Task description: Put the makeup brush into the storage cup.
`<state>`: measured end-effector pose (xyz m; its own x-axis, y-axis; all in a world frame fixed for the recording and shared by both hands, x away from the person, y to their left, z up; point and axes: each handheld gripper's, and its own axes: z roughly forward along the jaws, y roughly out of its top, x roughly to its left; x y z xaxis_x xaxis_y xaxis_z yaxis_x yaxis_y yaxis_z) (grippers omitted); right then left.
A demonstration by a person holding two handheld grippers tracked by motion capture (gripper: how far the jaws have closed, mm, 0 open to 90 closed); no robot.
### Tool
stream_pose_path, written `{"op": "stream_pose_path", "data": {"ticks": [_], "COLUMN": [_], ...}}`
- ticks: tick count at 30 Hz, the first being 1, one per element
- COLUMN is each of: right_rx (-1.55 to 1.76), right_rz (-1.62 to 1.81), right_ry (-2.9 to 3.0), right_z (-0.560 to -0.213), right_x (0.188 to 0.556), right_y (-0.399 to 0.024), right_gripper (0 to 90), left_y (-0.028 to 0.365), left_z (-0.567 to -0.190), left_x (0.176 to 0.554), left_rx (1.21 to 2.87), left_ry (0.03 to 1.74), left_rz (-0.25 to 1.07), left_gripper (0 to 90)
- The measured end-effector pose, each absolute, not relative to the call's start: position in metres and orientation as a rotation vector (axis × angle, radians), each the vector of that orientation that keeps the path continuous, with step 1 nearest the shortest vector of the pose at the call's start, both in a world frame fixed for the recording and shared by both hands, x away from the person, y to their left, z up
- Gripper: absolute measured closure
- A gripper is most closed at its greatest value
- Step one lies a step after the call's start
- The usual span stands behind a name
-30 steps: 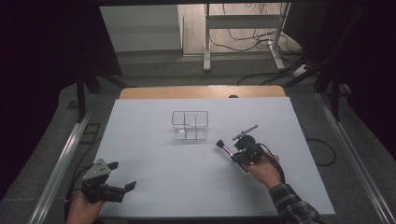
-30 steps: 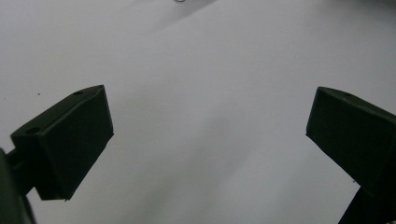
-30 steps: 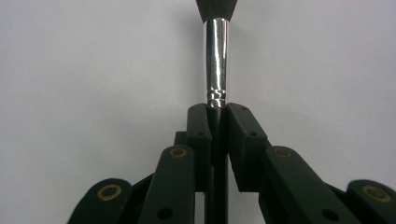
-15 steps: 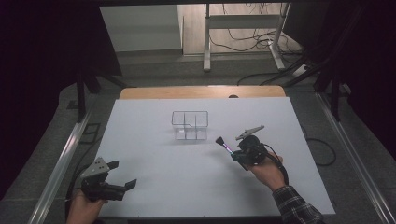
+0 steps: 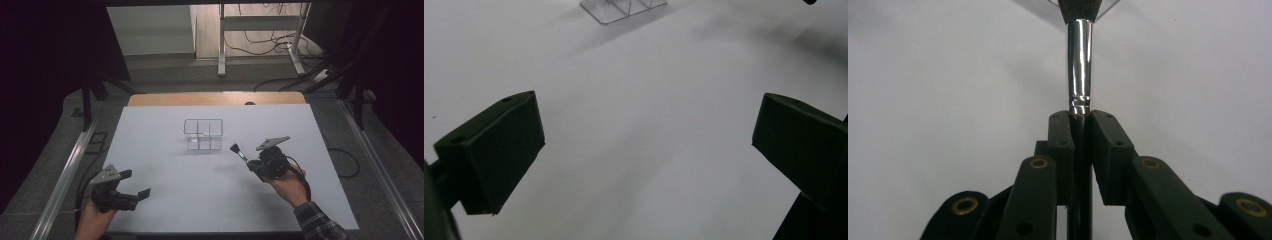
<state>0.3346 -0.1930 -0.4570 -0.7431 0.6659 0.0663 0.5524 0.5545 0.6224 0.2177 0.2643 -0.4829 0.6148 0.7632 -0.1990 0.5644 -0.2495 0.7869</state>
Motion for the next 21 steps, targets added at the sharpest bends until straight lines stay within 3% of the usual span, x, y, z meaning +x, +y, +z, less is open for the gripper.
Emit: {"op": "stream_pose_path", "data": {"ticks": [21], "right_rx": [0.936], "right_rz": [1.064], "right_ry": [2.565], "right_z": [-0.449], "right_x": [0.316], "right_y": [-0.188], "right_gripper": [78.9], "left_y": [0.248], "left_z": [-0.476], "left_x": [0.232], "left_rx": [1.884], "left_ry": [1.007], "left_rz": [0.214], "left_gripper": [0.3]}}
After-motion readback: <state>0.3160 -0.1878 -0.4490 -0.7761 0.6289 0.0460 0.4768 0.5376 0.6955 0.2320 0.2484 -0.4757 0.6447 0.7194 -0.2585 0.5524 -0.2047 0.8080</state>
